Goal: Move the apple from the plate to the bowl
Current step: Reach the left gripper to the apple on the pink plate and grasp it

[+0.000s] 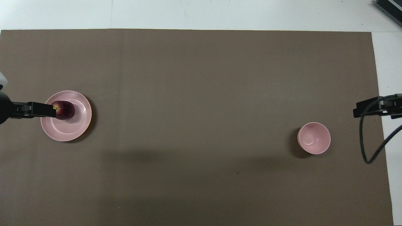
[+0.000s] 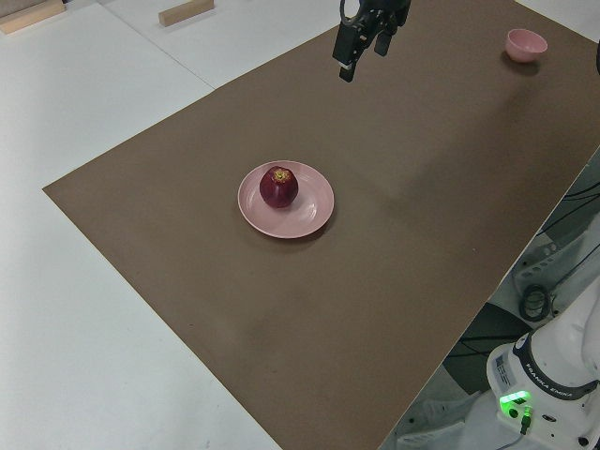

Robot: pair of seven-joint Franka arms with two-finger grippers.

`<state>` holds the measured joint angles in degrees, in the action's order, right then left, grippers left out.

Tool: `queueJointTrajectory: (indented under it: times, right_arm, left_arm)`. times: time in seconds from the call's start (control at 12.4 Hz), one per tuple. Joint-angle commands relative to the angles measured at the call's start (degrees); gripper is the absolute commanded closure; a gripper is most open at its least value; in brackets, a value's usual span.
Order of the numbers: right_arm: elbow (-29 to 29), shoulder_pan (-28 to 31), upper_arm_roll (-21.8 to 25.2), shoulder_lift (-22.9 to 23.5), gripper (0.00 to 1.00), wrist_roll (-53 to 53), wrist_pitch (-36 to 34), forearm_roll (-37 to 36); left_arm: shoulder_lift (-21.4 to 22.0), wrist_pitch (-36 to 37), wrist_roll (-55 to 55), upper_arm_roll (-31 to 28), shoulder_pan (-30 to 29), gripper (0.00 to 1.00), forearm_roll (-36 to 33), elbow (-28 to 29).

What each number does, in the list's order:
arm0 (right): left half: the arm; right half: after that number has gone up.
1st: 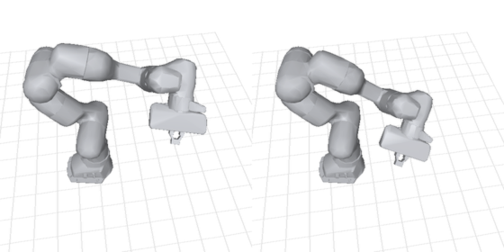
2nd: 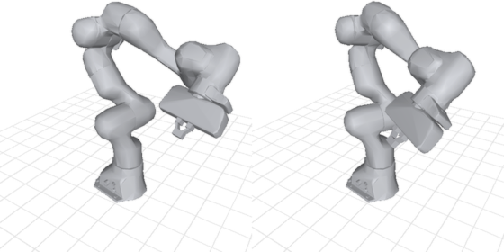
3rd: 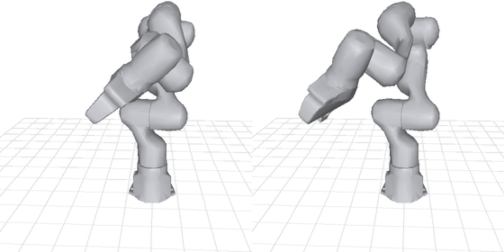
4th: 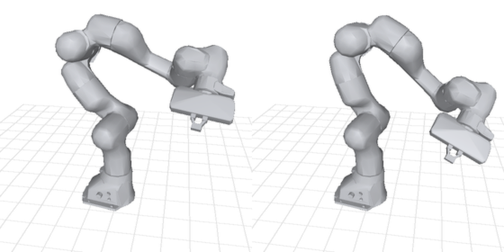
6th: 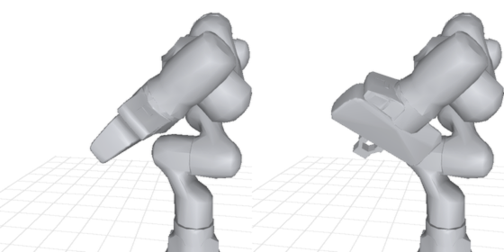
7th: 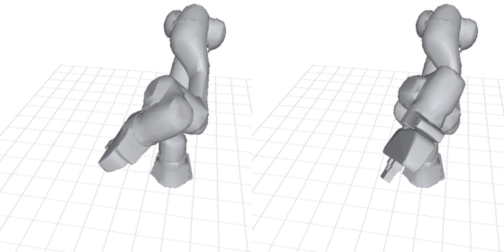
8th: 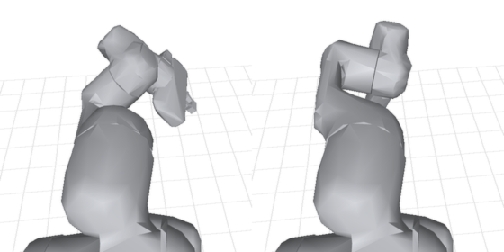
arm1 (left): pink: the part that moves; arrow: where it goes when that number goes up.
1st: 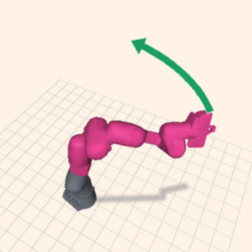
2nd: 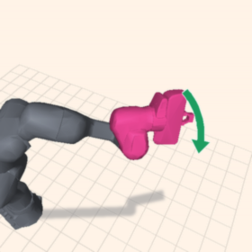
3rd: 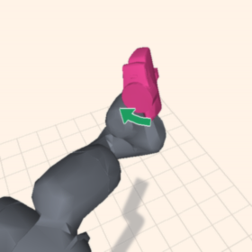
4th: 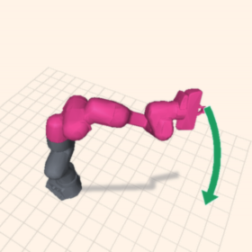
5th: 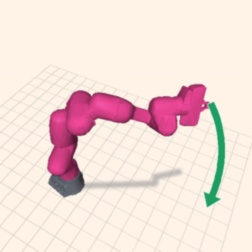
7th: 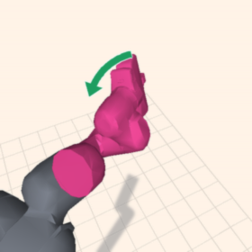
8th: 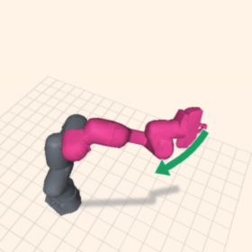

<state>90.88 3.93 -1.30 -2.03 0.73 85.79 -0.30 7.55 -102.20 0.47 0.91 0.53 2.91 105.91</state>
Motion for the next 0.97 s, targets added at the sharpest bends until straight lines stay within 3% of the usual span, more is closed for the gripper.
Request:
queueJointTrajectory:
  times: [0.0,0.24,0.49,0.89]
  right_arm:
    - [-0.71,0.21,-0.19,0.45,0.00,1.12,-0.01,1.09]
    - [-0.71,0.21,-0.19,0.45,0.00,1.12,-0.01,1.09]
    - [-0.71,0.21,-0.19,0.45,0.00,1.12,-0.01,1.09]
    - [-0.71,0.21,-0.19,0.45,0.00,1.12,-0.01,1.09]
  left_arm:
    - [-1.57,-5.27,0.68,0.05,-2.02,0.00,0.51,1.93]
    - [-5.16,-10.63,3.13,0.05,-5.01,0.00,0.51,1.93]
    - [-12.45,-21.16,3.93,0.05,-7.73,0.00,0.51,4.38]
    - [-21.08,-32.24,3.84,0.05,-8.00,0.00,0.51,7.89]
